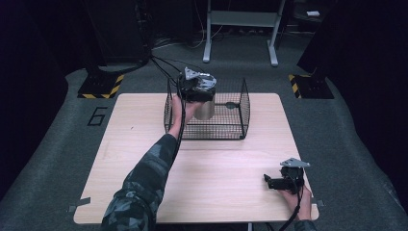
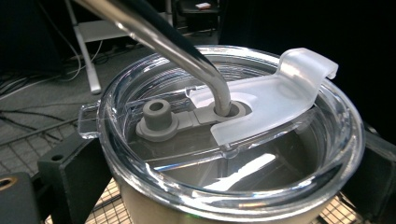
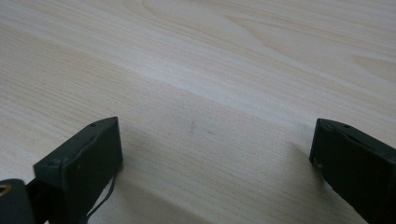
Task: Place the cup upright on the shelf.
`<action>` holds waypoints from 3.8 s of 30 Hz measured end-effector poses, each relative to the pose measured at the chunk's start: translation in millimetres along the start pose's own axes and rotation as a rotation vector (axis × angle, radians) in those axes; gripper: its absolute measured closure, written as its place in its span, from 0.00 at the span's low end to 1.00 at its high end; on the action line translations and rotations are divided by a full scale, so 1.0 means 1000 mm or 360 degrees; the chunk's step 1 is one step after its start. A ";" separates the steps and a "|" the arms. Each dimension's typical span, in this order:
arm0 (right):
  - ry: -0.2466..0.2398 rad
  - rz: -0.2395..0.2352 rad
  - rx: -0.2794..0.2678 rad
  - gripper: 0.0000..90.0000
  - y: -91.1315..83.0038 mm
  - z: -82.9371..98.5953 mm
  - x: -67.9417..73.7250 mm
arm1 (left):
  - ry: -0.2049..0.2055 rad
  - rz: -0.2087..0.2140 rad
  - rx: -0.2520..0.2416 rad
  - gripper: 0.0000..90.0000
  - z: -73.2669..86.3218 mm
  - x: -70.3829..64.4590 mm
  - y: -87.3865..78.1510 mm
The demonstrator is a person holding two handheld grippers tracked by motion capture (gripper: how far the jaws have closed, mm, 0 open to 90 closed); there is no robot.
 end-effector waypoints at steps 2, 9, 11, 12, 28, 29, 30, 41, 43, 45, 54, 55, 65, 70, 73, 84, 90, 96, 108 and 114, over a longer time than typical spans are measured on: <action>-0.0001 0.0001 0.0002 0.02 0.000 0.000 0.000 | -0.0007 -0.0010 0.0016 0.04 0.005 0.002 0.004; 0.0004 0.0000 0.0000 0.02 0.000 0.000 0.000 | -0.0036 -0.0033 0.0071 0.04 0.021 0.003 0.017; 0.0004 0.0000 0.0000 0.02 0.000 0.000 0.000 | -0.0038 -0.0046 0.0090 0.04 0.025 0.002 0.020; 0.0005 -0.0001 0.0003 0.02 0.000 0.000 0.000 | -0.0039 -0.0045 0.0098 0.04 0.027 0.002 0.022; 0.0005 -0.0003 0.0002 0.02 0.000 0.000 0.000 | -0.0046 -0.0086 0.0220 0.04 0.047 -0.004 0.039; 0.0003 -0.0003 0.0001 0.03 0.000 0.000 0.000 | -0.0043 -0.0085 0.0226 0.04 0.049 -0.004 0.040; -0.0003 -0.0008 0.0004 0.03 0.000 0.000 0.000 | -0.0045 -0.0090 0.0225 0.04 0.051 -0.004 0.041; -0.0023 -0.0010 0.0008 0.03 -0.001 0.001 0.000 | 0.0020 -0.0107 0.0186 0.04 0.060 -0.008 0.032; -0.0022 -0.0011 0.0009 0.03 -0.001 0.001 0.000 | 0.0026 -0.0103 0.0184 0.04 0.060 -0.009 0.030; -0.0022 -0.0010 0.0009 0.03 -0.001 0.001 0.000 | 0.0028 -0.0099 0.0196 0.04 0.060 -0.009 0.030; -0.0019 -0.0012 0.0009 0.03 -0.001 0.001 0.000 | 0.0027 -0.0082 0.0200 0.04 0.060 -0.008 0.028; -0.0019 -0.0012 0.0010 0.03 -0.001 0.001 0.000 | 0.0022 -0.0073 0.0200 0.04 0.060 -0.007 0.028; -0.0019 -0.0013 0.0010 0.03 -0.001 0.001 0.000 | -0.0005 -0.0026 0.0217 0.00 0.061 -0.006 0.021; -0.0019 -0.0013 0.0009 0.03 -0.001 0.001 0.000 | -0.0002 0.0007 0.0213 0.00 0.059 -0.006 0.012; -0.0019 -0.0013 0.0009 0.03 -0.001 0.001 0.000 | 0.0003 0.0054 0.0217 0.00 0.057 -0.007 0.005; -0.0018 -0.0013 0.0009 0.03 -0.001 0.001 0.000 | 0.0061 0.0119 0.0218 0.00 0.053 -0.003 -0.023; -0.0019 -0.0013 0.0009 0.03 -0.001 0.001 0.000 | 0.0106 0.0145 0.0221 0.00 0.050 -0.001 -0.046; -0.0018 -0.0013 0.0009 0.03 -0.001 0.001 0.000 | 0.0145 0.0168 0.0210 0.00 0.049 -0.001 -0.067; -0.0018 -0.0013 0.0009 0.03 -0.001 0.001 0.000 | 0.0253 0.0201 0.0213 0.00 0.055 0.005 -0.123; -0.0019 -0.0011 0.0009 0.03 -0.001 0.001 0.000 | 0.0286 0.0194 0.0210 0.00 0.064 0.012 -0.154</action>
Point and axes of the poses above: each handheld gripper's, and its own axes: y roughly forward along the jaws, z roughly out of its underside, x roughly to its left, the point moved 7 cm from there along y, roughly forward along the jaws, and after that the axes turned 6 degrees about -z, right-handed, at the moved point
